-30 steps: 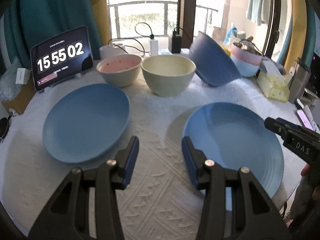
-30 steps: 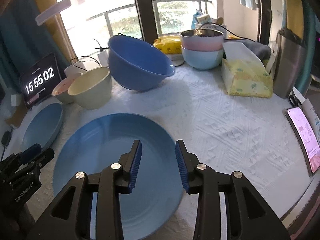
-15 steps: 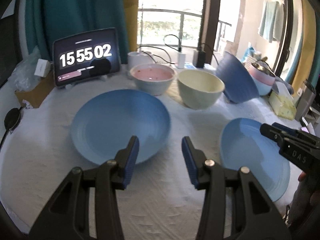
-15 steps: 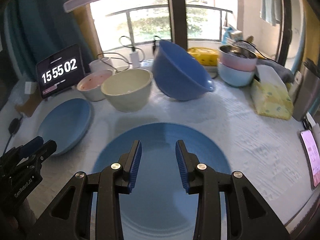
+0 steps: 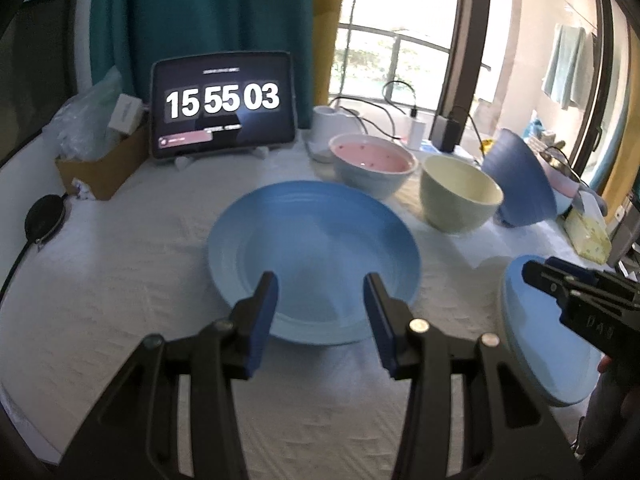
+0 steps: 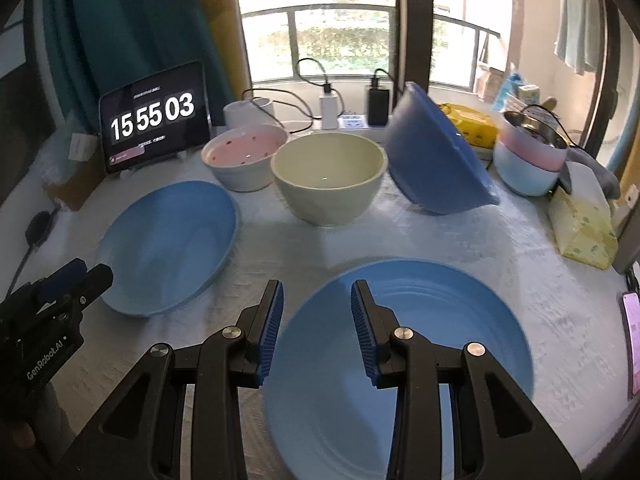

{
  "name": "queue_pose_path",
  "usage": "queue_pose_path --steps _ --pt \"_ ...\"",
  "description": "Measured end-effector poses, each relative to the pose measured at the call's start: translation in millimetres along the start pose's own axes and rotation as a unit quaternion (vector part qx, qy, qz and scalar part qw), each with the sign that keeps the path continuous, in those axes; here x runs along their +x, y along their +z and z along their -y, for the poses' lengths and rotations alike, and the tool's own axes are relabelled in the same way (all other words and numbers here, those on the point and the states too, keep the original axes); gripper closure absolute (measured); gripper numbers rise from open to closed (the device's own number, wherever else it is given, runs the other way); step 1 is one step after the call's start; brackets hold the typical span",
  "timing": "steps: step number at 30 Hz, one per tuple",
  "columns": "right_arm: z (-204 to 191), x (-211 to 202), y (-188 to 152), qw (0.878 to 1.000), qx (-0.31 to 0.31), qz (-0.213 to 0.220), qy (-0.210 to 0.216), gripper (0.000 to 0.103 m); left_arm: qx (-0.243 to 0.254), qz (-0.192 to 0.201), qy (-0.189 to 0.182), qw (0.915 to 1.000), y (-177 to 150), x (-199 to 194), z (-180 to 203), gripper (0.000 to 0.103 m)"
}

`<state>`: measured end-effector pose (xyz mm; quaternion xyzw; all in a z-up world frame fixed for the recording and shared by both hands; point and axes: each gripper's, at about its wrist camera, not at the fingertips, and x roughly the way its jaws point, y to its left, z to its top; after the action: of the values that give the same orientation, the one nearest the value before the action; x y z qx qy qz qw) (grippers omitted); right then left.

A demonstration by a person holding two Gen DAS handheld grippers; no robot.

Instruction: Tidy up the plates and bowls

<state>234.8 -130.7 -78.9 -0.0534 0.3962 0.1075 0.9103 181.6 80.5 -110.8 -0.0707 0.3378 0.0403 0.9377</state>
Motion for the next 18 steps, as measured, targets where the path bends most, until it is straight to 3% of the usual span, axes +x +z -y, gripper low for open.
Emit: queue_pose_path --steps 18 --pt "-51 32 7 0.999 -0.028 -0.028 0.017 0.066 -0.028 -0.018 0.029 0.9991 -3 21 -55 0.057"
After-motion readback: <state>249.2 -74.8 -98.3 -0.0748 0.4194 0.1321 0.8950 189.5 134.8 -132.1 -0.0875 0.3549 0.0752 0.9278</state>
